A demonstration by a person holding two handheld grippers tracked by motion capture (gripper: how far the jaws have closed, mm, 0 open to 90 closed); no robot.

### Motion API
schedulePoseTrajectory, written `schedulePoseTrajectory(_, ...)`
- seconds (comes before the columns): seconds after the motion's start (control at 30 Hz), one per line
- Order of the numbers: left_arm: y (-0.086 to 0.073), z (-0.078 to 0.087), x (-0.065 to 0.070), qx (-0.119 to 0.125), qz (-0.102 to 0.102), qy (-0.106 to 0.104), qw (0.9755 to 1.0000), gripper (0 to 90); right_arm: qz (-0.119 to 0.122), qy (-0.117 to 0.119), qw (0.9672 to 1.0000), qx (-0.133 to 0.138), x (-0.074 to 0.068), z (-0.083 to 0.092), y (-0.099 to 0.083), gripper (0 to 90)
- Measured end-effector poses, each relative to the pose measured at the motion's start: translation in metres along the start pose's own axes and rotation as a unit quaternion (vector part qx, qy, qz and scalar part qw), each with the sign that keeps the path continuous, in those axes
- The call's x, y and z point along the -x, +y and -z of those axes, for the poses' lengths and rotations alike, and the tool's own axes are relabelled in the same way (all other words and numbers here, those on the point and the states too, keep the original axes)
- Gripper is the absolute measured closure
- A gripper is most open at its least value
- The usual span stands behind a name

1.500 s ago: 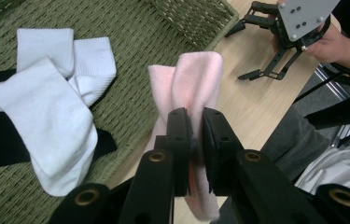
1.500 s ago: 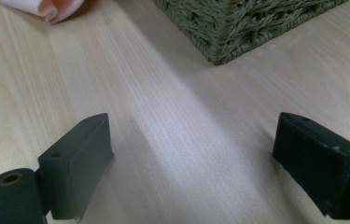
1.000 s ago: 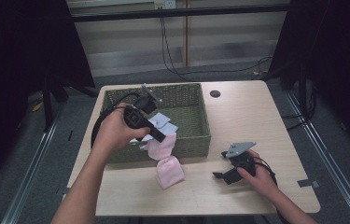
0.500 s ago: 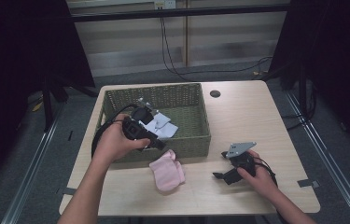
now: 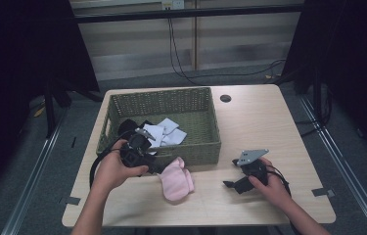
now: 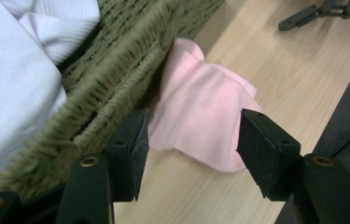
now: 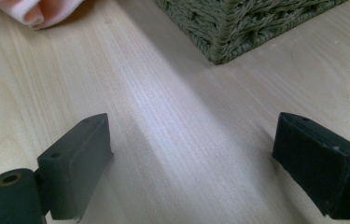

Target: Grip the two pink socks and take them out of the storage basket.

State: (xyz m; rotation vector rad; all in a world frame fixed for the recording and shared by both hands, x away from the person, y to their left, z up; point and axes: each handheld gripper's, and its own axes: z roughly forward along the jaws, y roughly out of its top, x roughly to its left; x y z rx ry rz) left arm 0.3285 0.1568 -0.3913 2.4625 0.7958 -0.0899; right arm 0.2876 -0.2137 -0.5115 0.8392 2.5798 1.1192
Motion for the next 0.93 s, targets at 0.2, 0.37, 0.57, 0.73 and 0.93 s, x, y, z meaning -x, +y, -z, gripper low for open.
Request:
schedulePoseTrajectory(0.2,-0.019,-0.012,0.003,0.012,-0.009,0.007,0.9999,41.4,0.0,0.0,1.0,0.0,0.0,0.0,0.0,10.6)
schedulePoseTrajectory(0.37,-0.036,-0.027,0.003,0.015,-0.022,0.002,0.9996,39.2,0.0,0.0,1.0,0.0,0.0,0.0,0.0,10.6)
schedulePoseTrajectory(0.57,-0.054,-0.045,0.0,0.032,-0.025,0.003,0.9992,34.7,0.0,0.0,1.0,0.0,0.0,0.0,0.0,10.7)
schedulePoseTrajectory(0.73,-0.065,-0.056,0.001,0.026,-0.03,0.0,0.9992,33.1,0.0,0.0,1.0,0.0,0.0,0.0,0.0,10.6)
schedulePoseTrajectory(0.93,-0.062,-0.06,0.008,0.036,-0.047,0.003,0.9982,31.8,0.0,0.0,1.0,0.0,0.0,0.0,0.0,10.7)
